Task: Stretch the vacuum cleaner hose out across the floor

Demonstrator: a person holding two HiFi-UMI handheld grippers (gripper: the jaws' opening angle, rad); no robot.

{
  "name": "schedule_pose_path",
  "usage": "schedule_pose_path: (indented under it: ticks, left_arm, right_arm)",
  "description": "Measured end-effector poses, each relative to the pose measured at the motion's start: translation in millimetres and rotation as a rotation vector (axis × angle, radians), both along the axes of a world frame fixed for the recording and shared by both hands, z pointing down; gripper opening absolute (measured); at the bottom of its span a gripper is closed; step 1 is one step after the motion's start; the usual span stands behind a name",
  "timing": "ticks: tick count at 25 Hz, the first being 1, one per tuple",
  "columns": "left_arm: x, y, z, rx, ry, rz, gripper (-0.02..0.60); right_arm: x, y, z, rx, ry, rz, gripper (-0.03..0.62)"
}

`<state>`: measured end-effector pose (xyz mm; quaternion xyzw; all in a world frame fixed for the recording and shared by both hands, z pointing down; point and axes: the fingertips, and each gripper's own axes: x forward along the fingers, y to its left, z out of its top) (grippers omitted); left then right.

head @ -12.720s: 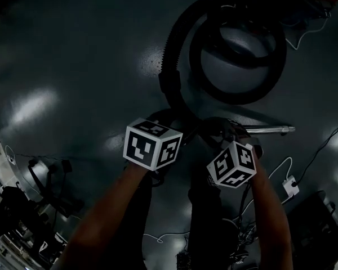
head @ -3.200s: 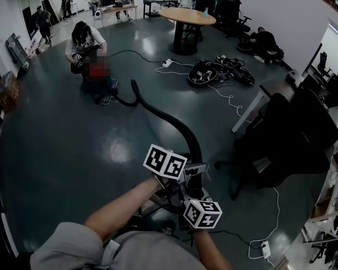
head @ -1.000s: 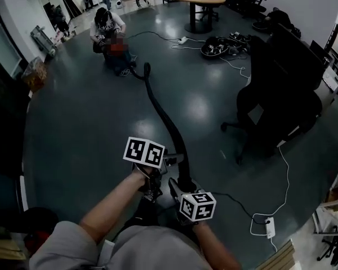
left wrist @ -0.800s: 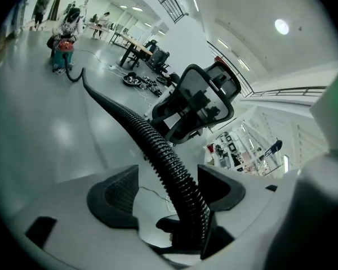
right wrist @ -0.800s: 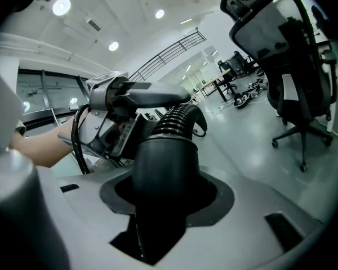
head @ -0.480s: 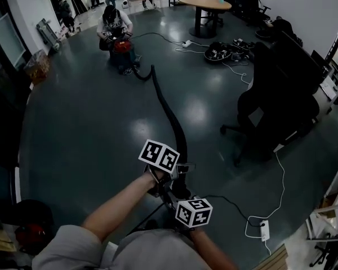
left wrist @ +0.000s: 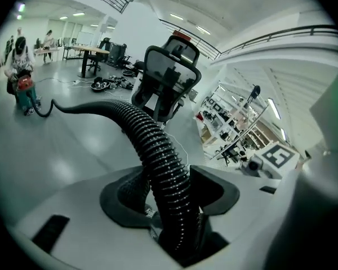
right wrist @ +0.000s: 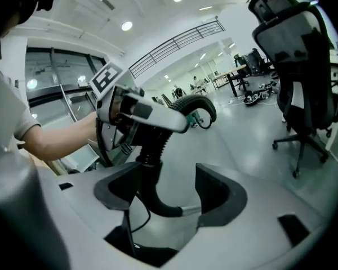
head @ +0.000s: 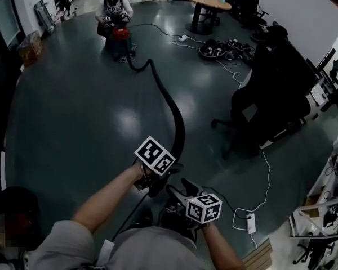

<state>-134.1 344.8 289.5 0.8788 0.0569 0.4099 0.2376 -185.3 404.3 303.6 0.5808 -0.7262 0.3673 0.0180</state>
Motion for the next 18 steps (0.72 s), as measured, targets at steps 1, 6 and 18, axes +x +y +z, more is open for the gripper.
schedule_pose_path:
  ticks: [1,6,18]
  left_arm:
    - [-3.7,-1.3,-0.1,0.017,-0.011,0.012,0.229]
    - [-15.2,-1.3,-0.2,0.069,-0.04,0.068,0.21]
    - [-43.5,-10.0,8.9,0.148,-0.181,0.112,0.209]
  right_arm:
    - [12.0,3.1,-2.1,-0.005,0.037,-0.016,0.281]
    - [67.0,-23.1,-9.1,0.007,0.304,-0.217,0.281]
    - [98.3,-178.8,16.6,0.234,1.024,-1.117,0.298]
